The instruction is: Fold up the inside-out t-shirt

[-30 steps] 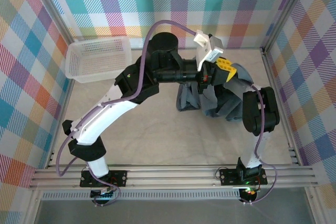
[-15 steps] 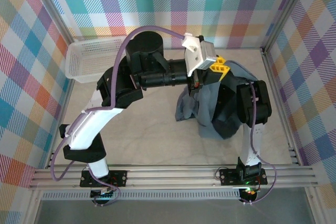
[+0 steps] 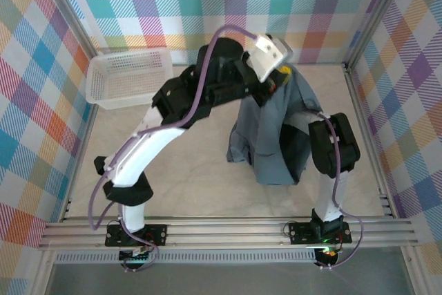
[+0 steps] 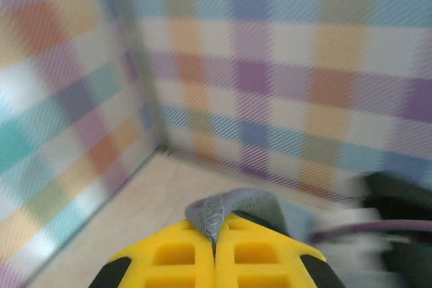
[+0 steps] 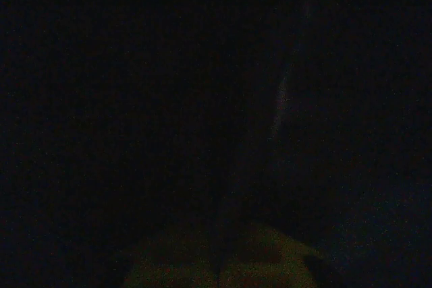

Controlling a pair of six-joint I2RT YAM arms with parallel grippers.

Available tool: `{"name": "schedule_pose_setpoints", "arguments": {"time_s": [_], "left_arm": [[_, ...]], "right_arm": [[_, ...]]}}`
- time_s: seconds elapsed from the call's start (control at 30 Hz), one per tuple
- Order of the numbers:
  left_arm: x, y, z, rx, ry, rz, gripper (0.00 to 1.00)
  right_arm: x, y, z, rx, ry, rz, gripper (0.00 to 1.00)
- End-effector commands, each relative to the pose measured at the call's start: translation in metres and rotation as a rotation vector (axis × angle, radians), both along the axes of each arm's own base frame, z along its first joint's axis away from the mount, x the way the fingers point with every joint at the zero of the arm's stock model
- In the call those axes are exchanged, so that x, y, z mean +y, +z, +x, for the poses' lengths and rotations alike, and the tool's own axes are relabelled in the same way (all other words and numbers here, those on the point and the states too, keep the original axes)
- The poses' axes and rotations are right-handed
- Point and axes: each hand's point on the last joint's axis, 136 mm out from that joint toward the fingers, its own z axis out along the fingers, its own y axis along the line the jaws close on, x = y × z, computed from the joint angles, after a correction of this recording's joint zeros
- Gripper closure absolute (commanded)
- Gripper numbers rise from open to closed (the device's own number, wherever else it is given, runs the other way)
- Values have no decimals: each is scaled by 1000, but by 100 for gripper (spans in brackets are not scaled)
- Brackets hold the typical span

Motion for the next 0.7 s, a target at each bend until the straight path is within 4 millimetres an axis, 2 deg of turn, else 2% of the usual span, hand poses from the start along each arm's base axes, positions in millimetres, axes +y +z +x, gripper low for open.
{"name": "schedule_pose_setpoints", "arguments": {"time_s": [0.0, 0.03, 0.1, 0.2, 0.3, 0.43, 0.5, 0.57, 0.6, 0.67], "left_arm": [[80, -73, 111, 265, 387, 49, 100], [95, -99, 132, 321, 434, 79, 100], [124, -162, 168, 451, 533, 141, 100], [161, -247, 196, 609, 659, 184, 100], [192, -316, 204, 743, 761, 143, 100], [217, -397, 188, 918, 814, 165, 100], [219, -420, 175, 953, 798, 181, 100], [216, -426, 162, 949, 764, 134, 98], [219, -422, 157, 932, 761, 110, 90], [224, -401, 150, 897, 751, 63, 68]], "right_arm": [[15, 44, -12, -110, 2, 155, 100], [13, 56, -15, -147, 8, 169, 100], [13, 86, -21, -230, 27, 211, 100], [12, 133, -23, -365, 28, 272, 100], [10, 181, -20, -506, 14, 324, 100], [5, 246, -12, -681, -10, 401, 100], [1, 266, -7, -729, -33, 419, 100], [-8, 276, -1, -740, -87, 410, 100], [-10, 281, 2, -742, -108, 420, 100], [-13, 285, 5, -747, -140, 444, 100]]}}
